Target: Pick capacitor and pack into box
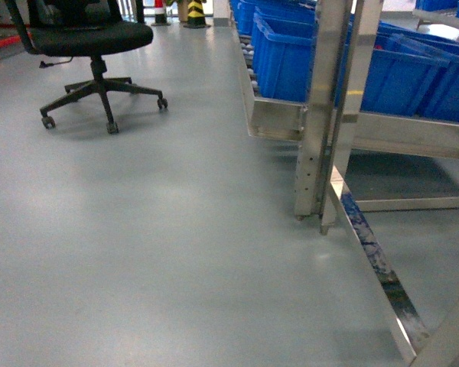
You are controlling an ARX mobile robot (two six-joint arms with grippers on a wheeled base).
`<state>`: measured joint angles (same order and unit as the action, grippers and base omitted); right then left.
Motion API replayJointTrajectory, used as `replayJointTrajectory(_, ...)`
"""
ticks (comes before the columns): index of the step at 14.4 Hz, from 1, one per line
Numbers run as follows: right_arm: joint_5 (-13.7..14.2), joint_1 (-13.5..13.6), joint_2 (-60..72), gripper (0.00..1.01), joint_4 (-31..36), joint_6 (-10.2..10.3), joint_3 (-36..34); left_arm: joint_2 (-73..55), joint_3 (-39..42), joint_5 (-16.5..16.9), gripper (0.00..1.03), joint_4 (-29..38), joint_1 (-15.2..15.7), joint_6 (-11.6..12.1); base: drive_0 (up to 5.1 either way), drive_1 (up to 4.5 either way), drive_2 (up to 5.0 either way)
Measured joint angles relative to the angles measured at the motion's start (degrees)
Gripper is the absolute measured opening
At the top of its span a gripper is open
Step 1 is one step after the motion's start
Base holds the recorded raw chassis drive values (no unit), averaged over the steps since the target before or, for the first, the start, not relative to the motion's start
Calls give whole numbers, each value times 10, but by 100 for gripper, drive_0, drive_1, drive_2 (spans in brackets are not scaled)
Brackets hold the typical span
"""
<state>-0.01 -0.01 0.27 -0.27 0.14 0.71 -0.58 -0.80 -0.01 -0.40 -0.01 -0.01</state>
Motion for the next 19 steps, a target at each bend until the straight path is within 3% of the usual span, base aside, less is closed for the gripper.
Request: replayJointTrajectory(19,0,0,0,98,-1,0,0,0,0,0,44,1,0,0,-503,242,242)
